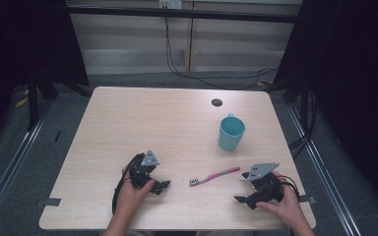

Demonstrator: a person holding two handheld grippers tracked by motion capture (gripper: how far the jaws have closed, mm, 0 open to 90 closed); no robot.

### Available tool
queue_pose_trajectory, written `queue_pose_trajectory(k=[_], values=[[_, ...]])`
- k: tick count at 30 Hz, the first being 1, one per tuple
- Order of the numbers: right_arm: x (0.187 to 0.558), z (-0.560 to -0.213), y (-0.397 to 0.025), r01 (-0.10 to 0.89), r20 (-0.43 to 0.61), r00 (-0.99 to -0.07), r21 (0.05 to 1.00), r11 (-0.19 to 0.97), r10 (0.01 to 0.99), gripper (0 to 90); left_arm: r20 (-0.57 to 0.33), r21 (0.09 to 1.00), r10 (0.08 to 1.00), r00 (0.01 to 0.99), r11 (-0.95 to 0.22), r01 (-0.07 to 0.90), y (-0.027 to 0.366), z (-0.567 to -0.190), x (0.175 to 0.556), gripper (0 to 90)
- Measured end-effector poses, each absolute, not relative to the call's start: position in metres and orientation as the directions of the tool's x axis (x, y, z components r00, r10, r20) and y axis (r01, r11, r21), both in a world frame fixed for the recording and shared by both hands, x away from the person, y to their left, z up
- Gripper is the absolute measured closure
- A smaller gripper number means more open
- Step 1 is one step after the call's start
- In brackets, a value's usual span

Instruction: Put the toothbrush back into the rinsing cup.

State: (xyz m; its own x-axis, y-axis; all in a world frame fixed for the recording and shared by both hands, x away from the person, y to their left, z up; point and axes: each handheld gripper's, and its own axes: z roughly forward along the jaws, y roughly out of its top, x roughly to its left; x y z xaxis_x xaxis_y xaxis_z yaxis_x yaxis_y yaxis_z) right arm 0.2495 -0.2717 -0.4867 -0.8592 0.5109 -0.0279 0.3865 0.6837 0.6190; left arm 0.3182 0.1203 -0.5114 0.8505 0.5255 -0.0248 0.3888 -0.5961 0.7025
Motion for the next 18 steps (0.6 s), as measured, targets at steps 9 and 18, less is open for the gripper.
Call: queue_pose_trajectory(k=[9,18], values=[[0.262,-0.476,-0.263,0.371,-0.027,-0.879,0.589,0.718,0.476,14.5,-0.025,0.702,0.526,0.85,-0.596,0.39,0.12,-0.511,0.318,0.0],[0.273,-0.471,-0.248,0.334,-0.041,-0.903,0.558,0.76,0.427,14.7,-0.025,0.703,0.525,0.851,-0.595,0.389,0.12,-0.511,0.318,0.0]])
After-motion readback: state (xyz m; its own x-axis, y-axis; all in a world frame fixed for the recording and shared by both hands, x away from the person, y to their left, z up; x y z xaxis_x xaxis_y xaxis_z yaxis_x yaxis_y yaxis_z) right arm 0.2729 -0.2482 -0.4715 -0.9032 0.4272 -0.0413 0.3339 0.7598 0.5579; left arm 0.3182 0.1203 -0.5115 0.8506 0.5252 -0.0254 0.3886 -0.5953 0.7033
